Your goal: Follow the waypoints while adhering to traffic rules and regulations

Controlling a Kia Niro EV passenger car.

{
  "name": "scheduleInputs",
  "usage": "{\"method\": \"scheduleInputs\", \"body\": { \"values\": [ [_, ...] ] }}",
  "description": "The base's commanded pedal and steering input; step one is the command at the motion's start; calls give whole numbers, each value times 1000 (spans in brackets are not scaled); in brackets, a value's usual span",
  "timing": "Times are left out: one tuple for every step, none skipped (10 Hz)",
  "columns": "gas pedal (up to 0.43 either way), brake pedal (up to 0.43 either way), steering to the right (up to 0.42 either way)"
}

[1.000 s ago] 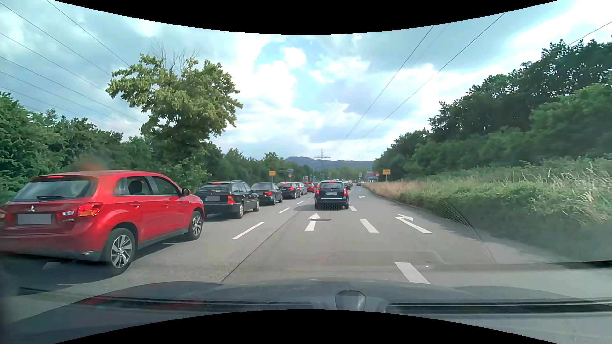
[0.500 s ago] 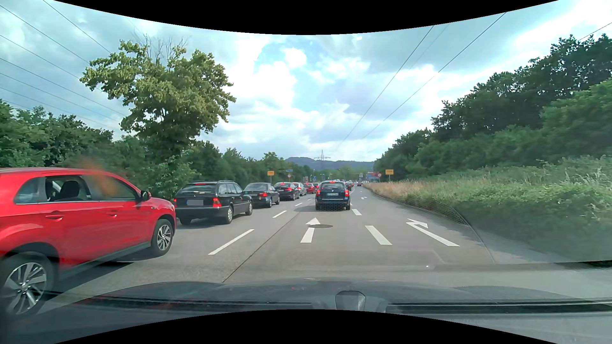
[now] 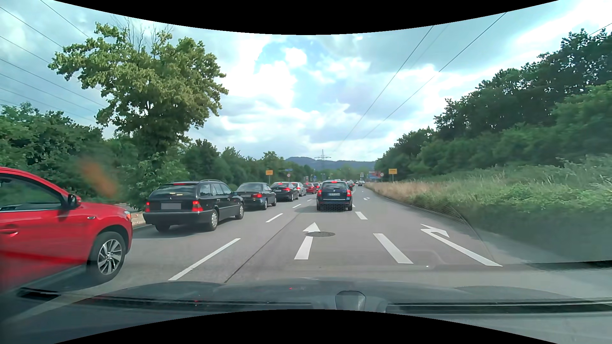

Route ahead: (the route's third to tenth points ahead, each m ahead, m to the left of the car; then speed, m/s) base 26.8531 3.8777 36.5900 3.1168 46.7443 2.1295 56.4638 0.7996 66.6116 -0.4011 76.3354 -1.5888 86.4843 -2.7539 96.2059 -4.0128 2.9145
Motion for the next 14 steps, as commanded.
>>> {"method": "scheduleInputs", "body": {
  "values": [
    [0, 0, -6],
    [0, 0, 0],
    [0, 0, 5],
    [0, 0, 6],
    [0, 0, 6],
    [0, 0, 6],
    [0, 0, 6],
    [0, 0, 6],
    [0, 0, 6],
    [0, 0, 6],
    [0, 0, 6],
    [0, 0, 6],
    [0, 0, 6],
    [0, 0, 6]
  ]
}}
